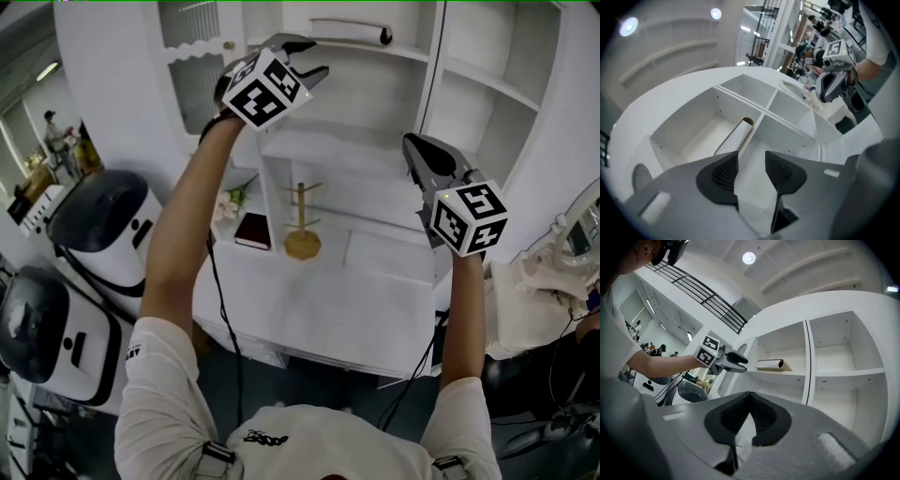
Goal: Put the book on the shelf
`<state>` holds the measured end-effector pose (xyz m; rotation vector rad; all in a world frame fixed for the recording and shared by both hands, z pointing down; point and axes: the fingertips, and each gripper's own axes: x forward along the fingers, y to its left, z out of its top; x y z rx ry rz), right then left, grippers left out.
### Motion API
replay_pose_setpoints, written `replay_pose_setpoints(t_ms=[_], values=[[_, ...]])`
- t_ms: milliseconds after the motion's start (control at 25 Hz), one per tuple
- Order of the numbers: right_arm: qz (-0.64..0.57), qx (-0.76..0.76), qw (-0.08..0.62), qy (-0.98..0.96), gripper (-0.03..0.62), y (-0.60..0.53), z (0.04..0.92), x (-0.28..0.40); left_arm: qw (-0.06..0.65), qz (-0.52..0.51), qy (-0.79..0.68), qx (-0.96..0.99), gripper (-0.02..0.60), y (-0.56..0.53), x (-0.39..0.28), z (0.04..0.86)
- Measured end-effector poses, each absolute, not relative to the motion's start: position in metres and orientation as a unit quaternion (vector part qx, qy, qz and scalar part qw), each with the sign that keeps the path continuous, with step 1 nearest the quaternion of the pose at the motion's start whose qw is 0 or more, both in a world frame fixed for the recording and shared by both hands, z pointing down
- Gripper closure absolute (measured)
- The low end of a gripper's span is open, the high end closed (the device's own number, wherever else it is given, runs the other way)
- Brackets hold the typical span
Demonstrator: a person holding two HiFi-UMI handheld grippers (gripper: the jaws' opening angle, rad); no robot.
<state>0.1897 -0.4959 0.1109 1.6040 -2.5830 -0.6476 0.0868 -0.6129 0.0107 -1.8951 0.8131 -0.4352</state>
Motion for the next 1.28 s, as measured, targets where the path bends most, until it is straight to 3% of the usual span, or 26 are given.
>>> replay_pose_setpoints(t_ms=[240, 320, 520, 920, 1280], values=[[-0.202, 0.517, 0.033, -0.831, 0.592, -0.49, 0.131, 0.18, 0.395, -0.078, 0.325, -0.856, 0.493, -0.583, 0.063, 0.071], [-0.203, 0.521, 0.037, -0.828, 0.592, -0.487, 0.138, 0.181, 0.391, -0.056, 0.326, -0.859, 0.565, -0.567, 0.056, 0.094], [-0.196, 0.534, 0.071, -0.82, 0.592, -0.479, 0.174, 0.193, 0.343, -0.02, 0.31, -0.887, 0.565, -0.525, 0.045, 0.153], [-0.161, 0.551, 0.075, -0.815, 0.592, -0.449, 0.236, 0.21, 0.261, -0.018, 0.314, -0.913, 0.565, -0.493, 0.04, 0.239], [-0.126, 0.563, 0.071, -0.814, 0.592, -0.43, 0.274, 0.215, 0.228, -0.032, 0.328, -0.916, 0.565, -0.472, 0.033, 0.282]])
